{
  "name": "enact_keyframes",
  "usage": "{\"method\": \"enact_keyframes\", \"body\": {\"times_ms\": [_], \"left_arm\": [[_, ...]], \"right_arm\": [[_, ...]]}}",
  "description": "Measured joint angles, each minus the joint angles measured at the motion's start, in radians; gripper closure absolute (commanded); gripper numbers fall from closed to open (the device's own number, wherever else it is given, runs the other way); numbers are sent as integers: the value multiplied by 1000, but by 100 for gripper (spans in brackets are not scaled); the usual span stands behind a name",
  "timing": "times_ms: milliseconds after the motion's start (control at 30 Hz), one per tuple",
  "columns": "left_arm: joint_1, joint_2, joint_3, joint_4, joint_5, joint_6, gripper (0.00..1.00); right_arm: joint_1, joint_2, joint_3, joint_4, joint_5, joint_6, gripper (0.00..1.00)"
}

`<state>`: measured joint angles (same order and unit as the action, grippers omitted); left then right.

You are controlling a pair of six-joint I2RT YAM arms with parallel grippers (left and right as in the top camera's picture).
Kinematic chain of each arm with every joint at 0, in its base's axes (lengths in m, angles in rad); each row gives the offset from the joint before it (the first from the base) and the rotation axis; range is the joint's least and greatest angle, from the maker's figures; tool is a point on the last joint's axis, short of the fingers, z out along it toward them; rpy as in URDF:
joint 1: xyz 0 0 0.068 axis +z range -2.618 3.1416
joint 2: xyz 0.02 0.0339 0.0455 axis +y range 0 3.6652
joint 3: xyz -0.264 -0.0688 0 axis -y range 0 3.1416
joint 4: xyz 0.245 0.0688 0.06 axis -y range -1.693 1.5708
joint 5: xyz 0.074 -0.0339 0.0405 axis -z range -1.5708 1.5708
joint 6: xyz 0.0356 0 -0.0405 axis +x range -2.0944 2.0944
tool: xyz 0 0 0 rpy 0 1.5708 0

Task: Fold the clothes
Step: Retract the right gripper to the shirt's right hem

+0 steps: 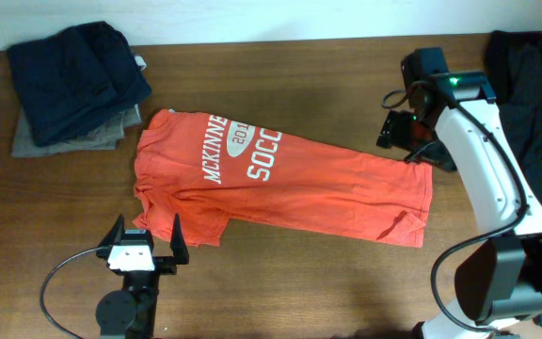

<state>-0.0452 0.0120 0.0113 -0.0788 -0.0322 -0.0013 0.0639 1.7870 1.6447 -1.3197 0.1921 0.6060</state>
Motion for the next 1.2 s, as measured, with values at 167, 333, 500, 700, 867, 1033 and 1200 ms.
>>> {"method": "enact_keyframes", "body": {"times_ms": [167, 333, 500, 700, 867, 1033, 1200], "left_arm": [[0, 0, 0, 0, 0, 0, 1], [0, 0, 0, 0, 0, 0, 1], [0, 0, 0, 0, 0, 0, 1], [0, 1, -2, 61, 0, 0, 1], [0, 0, -1, 278, 12, 0, 1], [0, 22, 23, 249, 61, 0, 1], [0, 250, 237, -69, 43, 0, 1]], "right_arm": [[-17, 0, -2, -27, 3, 105, 1], [-19, 0, -19, -48, 7, 198, 1], [-19, -29, -22, -90, 47, 262, 1], [-19, -189, -27, -129, 95, 300, 1], [-19, -229, -40, -183, 159, 310, 1], [-19, -225, -135, -150, 166, 315, 1], [-19, -223, -147, -127, 158, 315, 1]]}}
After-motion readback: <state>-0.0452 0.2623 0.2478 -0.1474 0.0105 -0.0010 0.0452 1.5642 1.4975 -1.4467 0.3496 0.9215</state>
